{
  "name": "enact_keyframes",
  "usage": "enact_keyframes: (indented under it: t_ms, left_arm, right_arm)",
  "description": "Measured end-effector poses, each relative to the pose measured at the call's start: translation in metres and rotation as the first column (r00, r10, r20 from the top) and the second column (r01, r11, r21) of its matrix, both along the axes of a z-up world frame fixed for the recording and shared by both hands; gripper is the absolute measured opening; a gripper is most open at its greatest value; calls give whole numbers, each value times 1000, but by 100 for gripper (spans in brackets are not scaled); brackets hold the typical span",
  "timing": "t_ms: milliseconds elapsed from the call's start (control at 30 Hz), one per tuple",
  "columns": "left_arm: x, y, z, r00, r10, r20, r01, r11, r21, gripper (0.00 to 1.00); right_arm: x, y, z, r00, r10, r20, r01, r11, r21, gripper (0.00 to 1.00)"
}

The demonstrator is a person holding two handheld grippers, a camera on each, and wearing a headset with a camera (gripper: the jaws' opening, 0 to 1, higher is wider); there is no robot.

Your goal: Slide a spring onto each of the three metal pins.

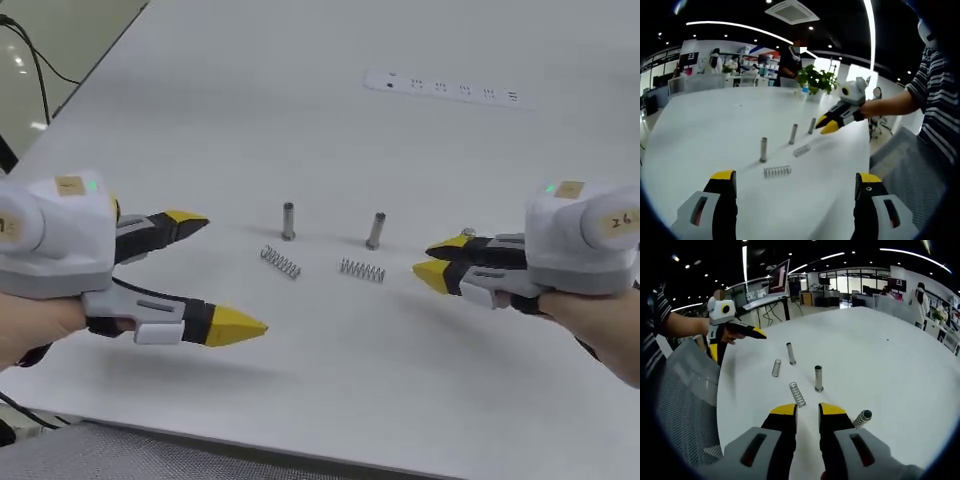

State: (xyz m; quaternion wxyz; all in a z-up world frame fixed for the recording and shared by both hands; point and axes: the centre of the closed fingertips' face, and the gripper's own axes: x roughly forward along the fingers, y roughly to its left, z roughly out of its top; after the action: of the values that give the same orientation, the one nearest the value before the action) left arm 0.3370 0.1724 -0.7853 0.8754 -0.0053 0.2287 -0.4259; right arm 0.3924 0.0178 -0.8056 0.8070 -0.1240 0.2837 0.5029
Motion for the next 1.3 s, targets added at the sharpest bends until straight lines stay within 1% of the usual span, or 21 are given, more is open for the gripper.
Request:
enact_keyframes:
  t_ms: [333, 467, 667, 767, 900, 1067, 1233, 1300]
  left_arm:
    - [-1, -3, 0, 1000, -4, -3, 4, 1000, -6, 95]
    - [-1, -4, -1, 1000, -12, -6, 12, 1000, -1, 95]
    - [0, -3, 0, 1000, -9, -3, 9, 1000, -3, 95]
    - [0, -3, 0, 1000, -9, -4, 9, 1000, -1, 95]
    - [-1, -2, -3, 1000, -13, -9, 13, 1000, 4, 95]
    - [-1, -2, -3, 1000, -14, -9, 14, 1000, 4, 95]
    - [-3, -3, -4, 1000, -16, -11, 16, 1000, 6, 95]
    - [-4, -2, -5, 1000, -15, -13, 15, 1000, 5, 95]
  right_arm:
    - [-2, 27, -1, 997, 71, 15, -71, 997, -14, 15]
    - [-1, 37, -5, 995, 98, 13, -98, 995, -29, 15]
    - [-3, 48, -16, 989, 145, 15, -144, 987, -73, 14]
    - [-2, 50, -21, 988, 155, 12, -153, 984, -89, 14]
    - [2, 50, -28, 988, 152, 5, -151, 983, -106, 14]
    - [2, 46, -41, 984, 175, -5, -174, 973, -152, 13]
    - [1, 43, -46, 982, 188, -9, -187, 967, -173, 11]
    - [1, 44, -46, 982, 189, -11, -188, 967, -174, 10]
